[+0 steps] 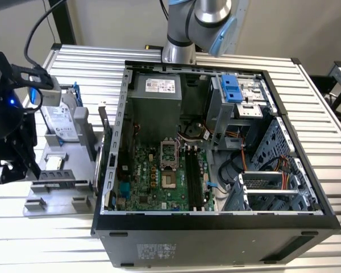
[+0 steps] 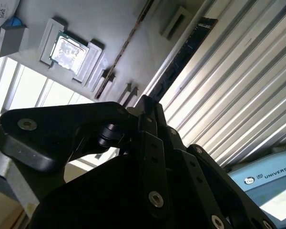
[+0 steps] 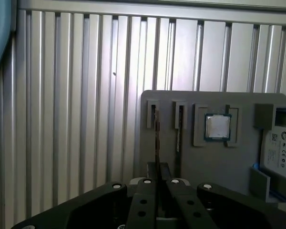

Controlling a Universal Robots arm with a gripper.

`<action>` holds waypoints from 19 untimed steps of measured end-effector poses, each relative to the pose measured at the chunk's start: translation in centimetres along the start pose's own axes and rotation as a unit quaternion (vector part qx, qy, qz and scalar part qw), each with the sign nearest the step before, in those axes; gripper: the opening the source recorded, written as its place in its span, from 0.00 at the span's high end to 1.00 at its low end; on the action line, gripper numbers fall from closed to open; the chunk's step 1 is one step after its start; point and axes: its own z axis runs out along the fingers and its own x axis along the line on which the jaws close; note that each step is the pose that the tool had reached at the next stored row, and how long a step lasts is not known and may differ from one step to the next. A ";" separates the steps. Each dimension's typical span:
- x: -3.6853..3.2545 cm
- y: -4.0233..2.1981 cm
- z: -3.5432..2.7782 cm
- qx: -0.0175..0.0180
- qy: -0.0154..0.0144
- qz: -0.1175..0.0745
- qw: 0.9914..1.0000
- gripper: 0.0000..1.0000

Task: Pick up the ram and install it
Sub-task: 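Pick up the ram and move it above insertion slot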

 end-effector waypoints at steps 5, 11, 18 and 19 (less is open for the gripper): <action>-0.01 0.01 -0.47 0.000 0.000 0.000 1.000 1.00; 0.00 0.01 -1.20 0.000 0.000 0.000 1.000 1.00; -0.02 0.03 -2.02 0.000 0.000 0.000 1.000 1.00; -0.02 0.03 -2.14 0.000 0.000 0.000 1.000 1.00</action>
